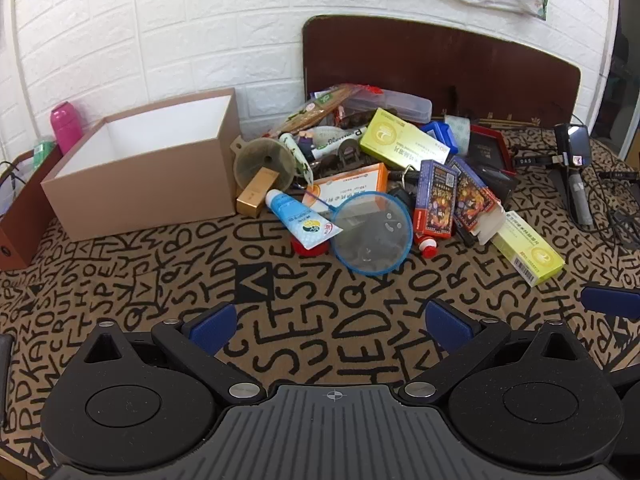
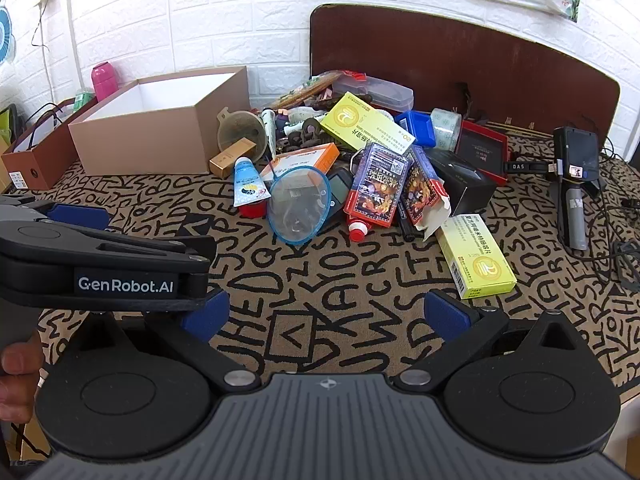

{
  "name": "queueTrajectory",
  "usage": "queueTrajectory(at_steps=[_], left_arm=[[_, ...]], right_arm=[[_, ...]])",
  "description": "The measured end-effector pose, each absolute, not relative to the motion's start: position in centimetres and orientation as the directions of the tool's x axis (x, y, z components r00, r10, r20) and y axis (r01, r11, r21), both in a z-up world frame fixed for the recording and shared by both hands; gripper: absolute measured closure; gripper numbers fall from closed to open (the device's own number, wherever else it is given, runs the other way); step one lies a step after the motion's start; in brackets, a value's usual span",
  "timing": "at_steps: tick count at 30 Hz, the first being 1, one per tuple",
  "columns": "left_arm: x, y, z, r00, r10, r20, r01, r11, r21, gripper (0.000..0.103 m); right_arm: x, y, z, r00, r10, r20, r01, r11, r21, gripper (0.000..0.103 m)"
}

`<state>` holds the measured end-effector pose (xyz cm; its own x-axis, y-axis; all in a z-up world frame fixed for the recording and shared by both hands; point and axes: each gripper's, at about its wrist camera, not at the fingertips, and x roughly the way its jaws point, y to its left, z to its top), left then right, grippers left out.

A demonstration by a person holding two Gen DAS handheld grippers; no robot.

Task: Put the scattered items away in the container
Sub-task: 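Move both tools toward the pile of scattered items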

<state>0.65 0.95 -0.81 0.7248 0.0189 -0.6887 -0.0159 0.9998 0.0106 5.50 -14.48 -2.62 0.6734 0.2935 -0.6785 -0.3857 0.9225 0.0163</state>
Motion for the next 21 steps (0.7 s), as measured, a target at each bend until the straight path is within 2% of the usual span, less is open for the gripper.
queueTrajectory(at_steps=[21], left_arm=[[3.4, 2.1, -2.7, 0.686, 0.009, -0.728, -0.017, 1.000, -0.004, 0.000]], right_arm=[[7.7, -13.6, -4.1, 0.635, 0.292, -0.715, -0.400, 0.916, 0.018, 0.000]])
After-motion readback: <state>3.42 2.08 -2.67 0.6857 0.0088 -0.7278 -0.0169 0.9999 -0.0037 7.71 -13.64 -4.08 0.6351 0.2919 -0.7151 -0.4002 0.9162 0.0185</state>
